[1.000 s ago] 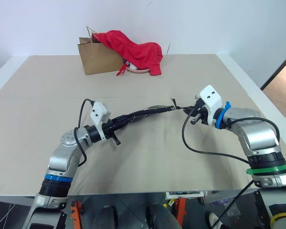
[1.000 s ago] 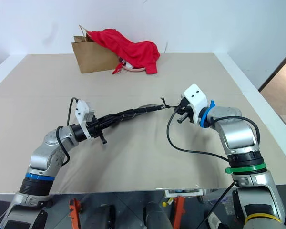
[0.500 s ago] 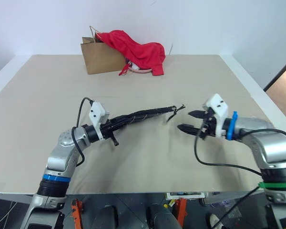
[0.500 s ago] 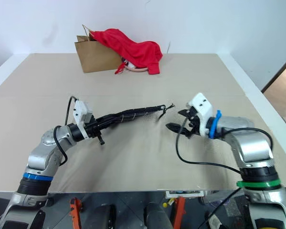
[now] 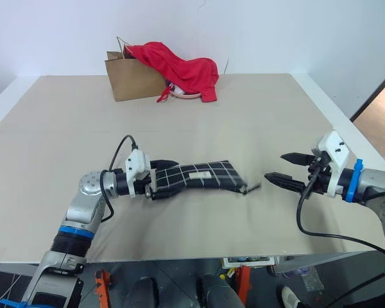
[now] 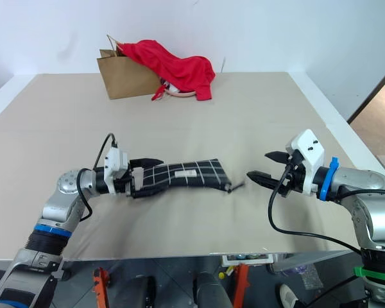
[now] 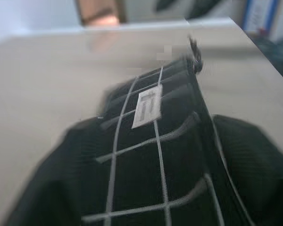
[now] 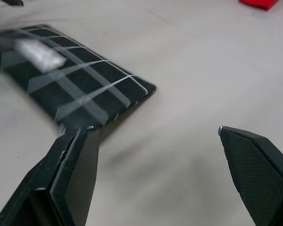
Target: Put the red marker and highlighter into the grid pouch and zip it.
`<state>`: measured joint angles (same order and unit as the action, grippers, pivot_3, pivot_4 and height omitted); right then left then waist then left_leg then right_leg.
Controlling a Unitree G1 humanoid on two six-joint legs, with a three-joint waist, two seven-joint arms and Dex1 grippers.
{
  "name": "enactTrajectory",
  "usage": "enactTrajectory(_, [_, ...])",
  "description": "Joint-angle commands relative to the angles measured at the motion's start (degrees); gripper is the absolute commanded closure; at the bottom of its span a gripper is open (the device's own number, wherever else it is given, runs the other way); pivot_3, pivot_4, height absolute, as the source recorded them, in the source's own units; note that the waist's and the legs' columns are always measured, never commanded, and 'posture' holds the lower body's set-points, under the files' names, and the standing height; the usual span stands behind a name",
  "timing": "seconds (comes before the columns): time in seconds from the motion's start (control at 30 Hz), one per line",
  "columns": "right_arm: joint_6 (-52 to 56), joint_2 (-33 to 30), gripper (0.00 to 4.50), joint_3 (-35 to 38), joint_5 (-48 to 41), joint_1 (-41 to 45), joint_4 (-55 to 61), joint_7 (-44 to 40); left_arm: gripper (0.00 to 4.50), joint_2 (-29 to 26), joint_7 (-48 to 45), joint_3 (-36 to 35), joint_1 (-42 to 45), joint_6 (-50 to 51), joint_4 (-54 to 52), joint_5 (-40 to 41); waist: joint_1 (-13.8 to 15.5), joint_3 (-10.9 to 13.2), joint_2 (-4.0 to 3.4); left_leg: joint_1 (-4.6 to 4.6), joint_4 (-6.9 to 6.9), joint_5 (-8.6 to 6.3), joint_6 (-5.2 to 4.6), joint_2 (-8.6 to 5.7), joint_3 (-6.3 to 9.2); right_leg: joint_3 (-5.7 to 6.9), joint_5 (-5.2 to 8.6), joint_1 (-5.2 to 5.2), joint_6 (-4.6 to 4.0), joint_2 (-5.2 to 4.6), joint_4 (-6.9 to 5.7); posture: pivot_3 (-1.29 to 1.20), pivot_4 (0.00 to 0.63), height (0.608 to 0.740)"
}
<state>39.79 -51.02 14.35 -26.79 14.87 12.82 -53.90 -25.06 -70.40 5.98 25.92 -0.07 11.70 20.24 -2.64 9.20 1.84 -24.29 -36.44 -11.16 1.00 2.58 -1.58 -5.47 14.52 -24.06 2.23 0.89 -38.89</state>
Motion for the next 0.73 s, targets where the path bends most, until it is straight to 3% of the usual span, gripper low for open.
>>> enactTrajectory(0.03, [-0.5, -1.1, 0.14, 3.0, -1.4, -0.2, 2.8, 0.5, 0.11, -0.9, 0.4, -1.7, -0.5, 3.1, -2.6, 2.5, 0.0, 0.0, 0.00, 0.00, 0.00, 0.00, 0.00, 0.00, 0.01, 0.01, 0.01, 0.00, 0.01, -0.01, 0.00, 0.00, 0.150, 0.740])
enactTrajectory(0.23, [-2.0, -1.9, 0.14, 3.9, -1.0, -1.5, 0.5, -0.4, 0.11, -7.8, 4.3, -8.2, -5.8, 22.1, -12.4, 11.5, -0.1, 0.0, 0.00, 0.00, 0.01, 0.00, -0.01, 0.06, 0.02, 0.02, 0.01, -0.02, 0.00, 0.02, -0.02, 0.00, 0.150, 0.740])
enactTrajectory(0.43, [-6.1, -1.7, 0.14, 5.7, 0.5, -2.0, -8.0, -0.3, 0.11, -11.1, 24.1, -20.4, -10.2, 36.7, -16.0, 12.9, -0.1, 0.0, 0.03, 0.04, -0.01, -0.01, -0.01, 0.07, 0.05, 0.07, 0.02, 0.02, -0.02, -0.01, -0.03, 0.00, 0.150, 0.740])
enactTrajectory(0.73, [-9.9, 0.8, 0.14, 2.9, 1.9, 2.3, -17.3, 0.7, 0.11, -12.0, 29.5, -32.0, -15.3, 36.6, -13.4, 14.5, -0.1, 0.0, 0.04, 0.06, 0.01, -0.01, -0.01, 0.05, -0.04, 0.03, 0.03, -0.01, -0.04, -0.06, -0.02, 0.00, 0.150, 0.740])
